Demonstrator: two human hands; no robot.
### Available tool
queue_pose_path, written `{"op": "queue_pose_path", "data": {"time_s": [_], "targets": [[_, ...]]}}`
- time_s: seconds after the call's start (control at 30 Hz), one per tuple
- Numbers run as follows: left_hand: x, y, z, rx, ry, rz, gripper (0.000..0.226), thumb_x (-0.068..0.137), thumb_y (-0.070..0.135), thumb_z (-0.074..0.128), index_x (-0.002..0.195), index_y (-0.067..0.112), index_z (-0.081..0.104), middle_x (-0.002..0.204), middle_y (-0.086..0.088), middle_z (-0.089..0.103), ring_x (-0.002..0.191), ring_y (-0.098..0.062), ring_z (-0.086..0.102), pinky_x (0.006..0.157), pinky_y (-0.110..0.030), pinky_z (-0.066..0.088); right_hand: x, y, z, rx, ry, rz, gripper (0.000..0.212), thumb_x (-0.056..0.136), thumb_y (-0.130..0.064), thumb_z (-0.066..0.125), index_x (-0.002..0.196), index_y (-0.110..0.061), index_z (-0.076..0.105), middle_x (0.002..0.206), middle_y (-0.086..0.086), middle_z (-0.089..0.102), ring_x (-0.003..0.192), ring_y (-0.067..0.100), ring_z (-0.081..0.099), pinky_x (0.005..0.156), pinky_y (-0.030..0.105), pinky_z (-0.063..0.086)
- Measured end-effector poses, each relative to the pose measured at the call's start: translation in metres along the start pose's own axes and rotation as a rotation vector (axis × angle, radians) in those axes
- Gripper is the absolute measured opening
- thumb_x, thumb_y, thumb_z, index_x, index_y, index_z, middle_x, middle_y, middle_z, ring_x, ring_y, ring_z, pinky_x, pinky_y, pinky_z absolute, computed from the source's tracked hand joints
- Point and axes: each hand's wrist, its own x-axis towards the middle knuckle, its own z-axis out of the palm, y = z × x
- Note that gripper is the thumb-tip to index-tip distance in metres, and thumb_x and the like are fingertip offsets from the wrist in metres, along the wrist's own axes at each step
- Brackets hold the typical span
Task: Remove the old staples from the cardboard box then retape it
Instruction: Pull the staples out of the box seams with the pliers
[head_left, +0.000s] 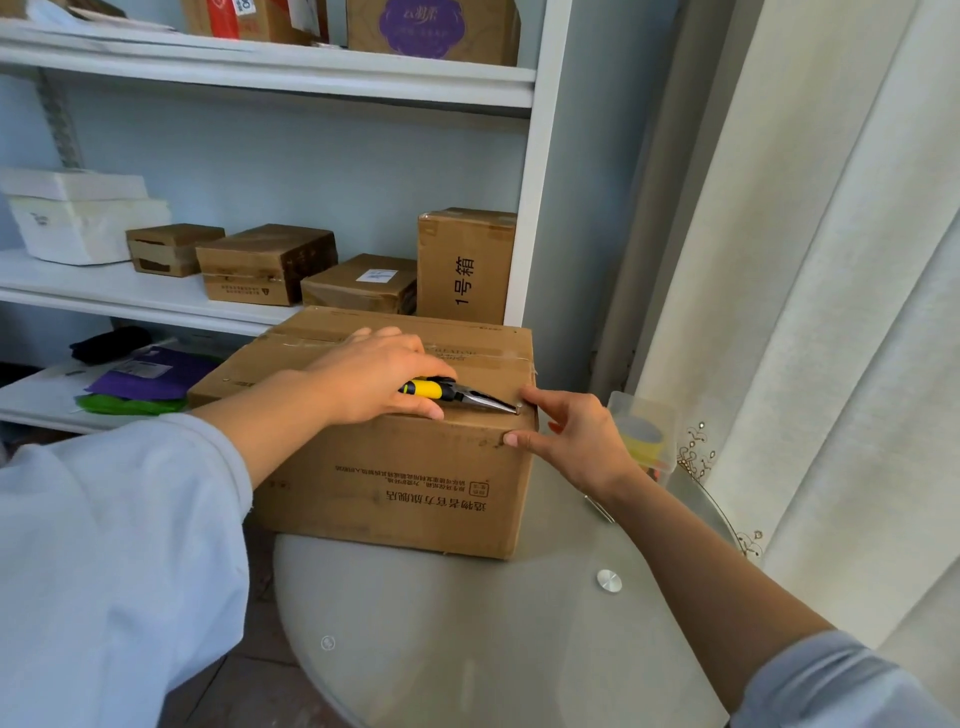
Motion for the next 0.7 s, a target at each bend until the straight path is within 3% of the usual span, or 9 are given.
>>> {"op": "queue_pose_path", "data": {"time_s": [0.27, 0.47, 0.7], "targets": [[0.002, -0.006, 0.01, -0.129, -0.021, 0.043, 0.05, 0.087, 0.053, 0.05, 0.136, 0.045, 0.041, 0.119, 0.009, 0.046, 0.102, -0.004, 0.035, 0.082, -0.026, 0.027, 0.004, 0.002, -0.004, -0.017, -0.014, -0.025, 0.063, 0.074, -0.026, 0.08, 0.132, -0.016, 0.057, 0.135, -0.003, 0.057, 0.127, 0.016, 0.05, 0.109, 0.04, 0.04], [0.009, -0.006, 0.009, -0.104, -0.037, 0.073, 0.053, 0.086, 0.057, 0.046, 0.137, 0.047, 0.038, 0.115, 0.011, 0.043, 0.107, -0.006, 0.038, 0.086, -0.027, 0.029, 0.006, 0.004, -0.005, -0.01, -0.013, -0.036, 0.063, 0.073, -0.028, 0.08, 0.13, -0.015, 0.058, 0.134, -0.004, 0.058, 0.126, 0.014, 0.051, 0.108, 0.04, 0.042], [0.008, -0.005, 0.018, -0.138, 0.025, 0.018, 0.042, 0.089, 0.053, 0.048, 0.131, 0.048, 0.045, 0.107, 0.011, 0.045, 0.101, -0.007, 0.044, 0.084, -0.031, 0.034, 0.008, 0.004, -0.005, -0.009, -0.019, -0.02, 0.062, 0.073, -0.028, 0.08, 0.131, -0.017, 0.058, 0.135, -0.005, 0.057, 0.127, 0.014, 0.05, 0.108, 0.041, 0.042]]}}
